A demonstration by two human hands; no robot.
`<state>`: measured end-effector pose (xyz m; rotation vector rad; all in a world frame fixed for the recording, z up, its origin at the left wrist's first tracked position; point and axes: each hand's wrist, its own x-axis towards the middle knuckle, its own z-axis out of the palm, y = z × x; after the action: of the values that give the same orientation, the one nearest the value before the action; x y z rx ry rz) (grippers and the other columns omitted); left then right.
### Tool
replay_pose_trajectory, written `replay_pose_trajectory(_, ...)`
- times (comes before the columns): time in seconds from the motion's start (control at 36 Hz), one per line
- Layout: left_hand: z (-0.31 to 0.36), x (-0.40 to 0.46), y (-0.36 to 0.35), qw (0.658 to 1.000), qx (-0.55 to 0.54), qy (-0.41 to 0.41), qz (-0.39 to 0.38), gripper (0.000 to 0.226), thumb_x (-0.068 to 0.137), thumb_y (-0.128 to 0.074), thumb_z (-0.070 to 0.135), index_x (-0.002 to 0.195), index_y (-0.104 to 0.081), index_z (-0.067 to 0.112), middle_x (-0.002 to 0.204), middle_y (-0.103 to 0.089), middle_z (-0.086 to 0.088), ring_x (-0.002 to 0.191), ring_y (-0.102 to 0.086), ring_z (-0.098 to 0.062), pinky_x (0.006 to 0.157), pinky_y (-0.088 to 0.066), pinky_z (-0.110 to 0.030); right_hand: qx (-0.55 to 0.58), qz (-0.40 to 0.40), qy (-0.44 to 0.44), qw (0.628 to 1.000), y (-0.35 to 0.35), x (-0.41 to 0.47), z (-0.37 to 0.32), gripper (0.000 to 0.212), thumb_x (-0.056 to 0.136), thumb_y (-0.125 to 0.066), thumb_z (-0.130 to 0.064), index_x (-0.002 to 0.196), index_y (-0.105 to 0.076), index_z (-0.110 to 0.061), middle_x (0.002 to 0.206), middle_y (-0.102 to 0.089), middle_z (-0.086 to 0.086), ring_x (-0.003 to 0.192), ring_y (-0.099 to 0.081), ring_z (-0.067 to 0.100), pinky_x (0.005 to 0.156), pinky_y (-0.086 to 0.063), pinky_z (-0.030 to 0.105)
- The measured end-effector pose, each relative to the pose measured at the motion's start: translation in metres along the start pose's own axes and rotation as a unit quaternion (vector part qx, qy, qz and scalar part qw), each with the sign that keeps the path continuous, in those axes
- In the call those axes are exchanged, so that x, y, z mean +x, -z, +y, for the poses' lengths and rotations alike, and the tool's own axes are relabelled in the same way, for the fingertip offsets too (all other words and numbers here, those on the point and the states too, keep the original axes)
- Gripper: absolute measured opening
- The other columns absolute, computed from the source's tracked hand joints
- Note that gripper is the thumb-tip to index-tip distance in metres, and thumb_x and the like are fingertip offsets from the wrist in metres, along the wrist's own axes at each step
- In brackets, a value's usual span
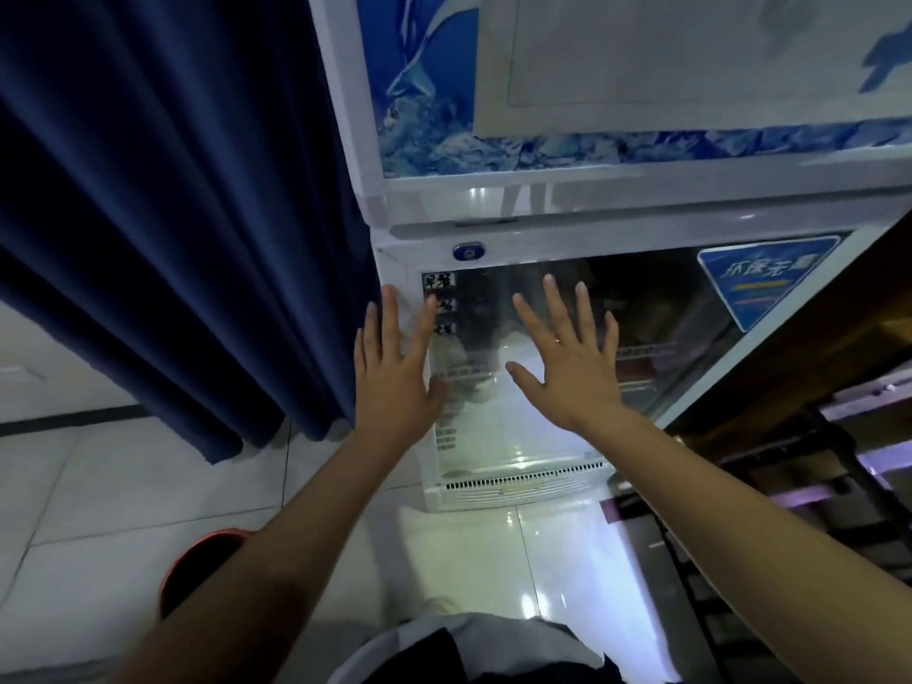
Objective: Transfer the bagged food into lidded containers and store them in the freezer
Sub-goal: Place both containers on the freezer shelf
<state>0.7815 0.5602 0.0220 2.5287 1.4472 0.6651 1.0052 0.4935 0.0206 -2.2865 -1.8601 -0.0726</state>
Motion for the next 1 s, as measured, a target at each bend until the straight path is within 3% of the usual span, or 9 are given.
replay_pose_trajectory(0.08,0.011,-0.023,0.011,0.999,-0.008,0.045,0.015,0.095,0.084,-0.069,0.027,0.161,-0.013,0.030,0.169,0.005,-0.007,0.155,0.003,-0.036,0.122,-0.013,-0.058,0.040,-0.064,0.003,0.997,-0.008,-0.018,0.000,0.077,0.097,-0.036,-0.067,0.155,0.009,-0.049,0.164,0.027,-0.009,0.152,0.022,0.026,0.117,0.005,0.065)
replay_pose_trajectory(0.19,0.024,-0.079,0.019,0.984,0.019,0.175,0.008,0.088,0.088,-0.065,0.033,0.160,-0.015,0.037,0.170,-0.001,-0.005,0.155,0.001,-0.036,0.124,-0.005,-0.055,0.103,-0.122,0.054,0.986,-0.017,-0.051,-0.010,0.072,0.095,-0.033,-0.071,0.156,-0.001,-0.049,0.167,0.019,-0.009,0.153,0.019,0.021,0.118,0.005,0.062)
replay_pose_trajectory(0.31,0.036,-0.157,0.016,0.942,0.027,0.326,-0.077,0.088,0.092,-0.058,0.049,0.159,-0.001,0.043,0.169,0.013,0.001,0.154,0.011,-0.031,0.124,0.002,-0.053,0.168,-0.194,0.108,0.960,-0.025,-0.088,-0.025,0.071,0.093,-0.033,-0.072,0.155,-0.007,-0.050,0.169,0.004,-0.010,0.155,0.011,0.018,0.120,0.002,0.057)
replay_pose_trajectory(0.47,0.060,-0.286,0.034,0.869,0.023,0.480,-0.120,0.087,0.090,-0.062,0.051,0.157,-0.008,0.046,0.169,0.007,0.003,0.155,0.003,-0.030,0.123,-0.007,-0.052,0.213,-0.328,0.194,0.900,-0.033,-0.155,-0.072,0.070,0.093,-0.040,-0.070,0.155,-0.016,-0.048,0.169,-0.001,-0.013,0.155,0.007,0.018,0.121,0.001,0.056)
replay_pose_trajectory(0.58,0.071,-0.343,0.067,0.814,0.030,0.576,-0.071,0.082,0.093,-0.059,0.052,0.158,-0.011,0.042,0.170,0.002,0.002,0.156,0.001,-0.027,0.124,-0.010,-0.048,0.228,-0.368,0.279,0.857,-0.026,-0.199,-0.115,0.069,0.094,-0.038,-0.070,0.155,-0.015,-0.048,0.169,-0.001,-0.011,0.154,0.010,0.017,0.120,0.003,0.055)
replay_pose_trajectory(0.69,0.078,-0.386,0.099,0.782,0.031,0.622,-0.027,0.083,0.094,-0.060,0.051,0.159,-0.010,0.041,0.170,0.001,0.000,0.156,0.001,-0.028,0.124,-0.010,-0.048,0.221,-0.382,0.352,0.825,-0.011,-0.232,-0.151,0.070,0.094,-0.036,-0.070,0.156,-0.011,-0.047,0.169,0.000,-0.009,0.154,0.010,0.018,0.120,0.000,0.054)
replay_pose_trajectory(1.0,0.074,-0.524,0.139,0.702,-0.020,0.706,0.089,0.084,0.092,-0.062,0.052,0.158,-0.010,0.043,0.170,0.002,0.003,0.155,0.002,-0.028,0.124,-0.008,-0.050,0.204,-0.380,0.455,0.779,0.013,-0.312,-0.256,0.068,0.095,-0.046,-0.065,0.155,-0.023,-0.044,0.168,-0.007,-0.013,0.155,-0.001,0.014,0.121,-0.009,0.054)
